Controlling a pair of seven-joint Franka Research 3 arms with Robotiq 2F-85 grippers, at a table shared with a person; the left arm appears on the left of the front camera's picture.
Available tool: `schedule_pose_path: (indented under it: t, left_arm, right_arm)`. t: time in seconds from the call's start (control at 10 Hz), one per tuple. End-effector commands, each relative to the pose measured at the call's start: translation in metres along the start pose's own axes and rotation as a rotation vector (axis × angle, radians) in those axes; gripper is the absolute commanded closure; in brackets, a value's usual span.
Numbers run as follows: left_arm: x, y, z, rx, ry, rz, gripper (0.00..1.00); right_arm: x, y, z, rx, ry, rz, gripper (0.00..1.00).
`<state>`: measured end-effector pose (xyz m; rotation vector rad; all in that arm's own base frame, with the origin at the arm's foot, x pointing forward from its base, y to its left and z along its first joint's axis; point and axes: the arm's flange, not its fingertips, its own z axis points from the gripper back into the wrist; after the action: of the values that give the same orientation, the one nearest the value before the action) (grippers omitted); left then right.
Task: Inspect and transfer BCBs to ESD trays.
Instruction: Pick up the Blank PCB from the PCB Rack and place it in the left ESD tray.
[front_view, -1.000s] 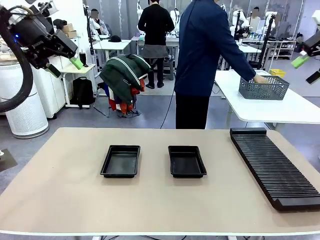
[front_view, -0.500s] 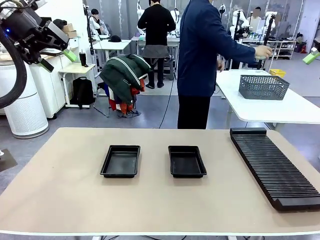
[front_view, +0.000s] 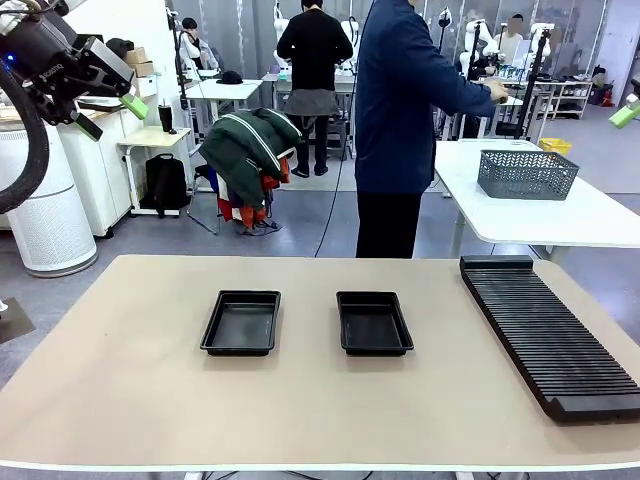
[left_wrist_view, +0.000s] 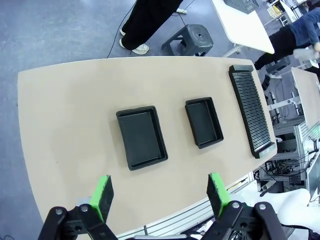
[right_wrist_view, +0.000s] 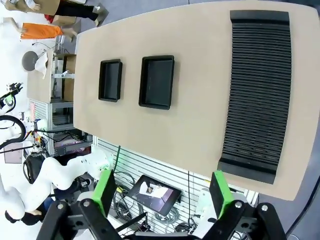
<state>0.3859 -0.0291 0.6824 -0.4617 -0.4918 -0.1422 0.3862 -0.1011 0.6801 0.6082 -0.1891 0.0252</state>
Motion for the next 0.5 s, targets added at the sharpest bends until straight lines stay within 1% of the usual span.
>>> schedule_pose_path:
  t: [0.0,0.2,0.4]
  left_arm:
    - [-0.004,-0.003,0.002,0.002,-0.023,0.027,0.0]
    - [-0.007,-0.004,0.006,0.018,-0.031,0.033,0.0]
    - [-0.01,-0.008,0.012,0.025,-0.05,0.025,0.0]
  right_arm:
    - [-0.001,0.006,0.007,-0.002,0.015,-0.008,0.0]
    - [-0.003,0.013,0.014,-0.002,-0.018,0.02,0.0]
    - [-0.003,0.021,0.019,-0.002,-0.03,0.032,0.0]
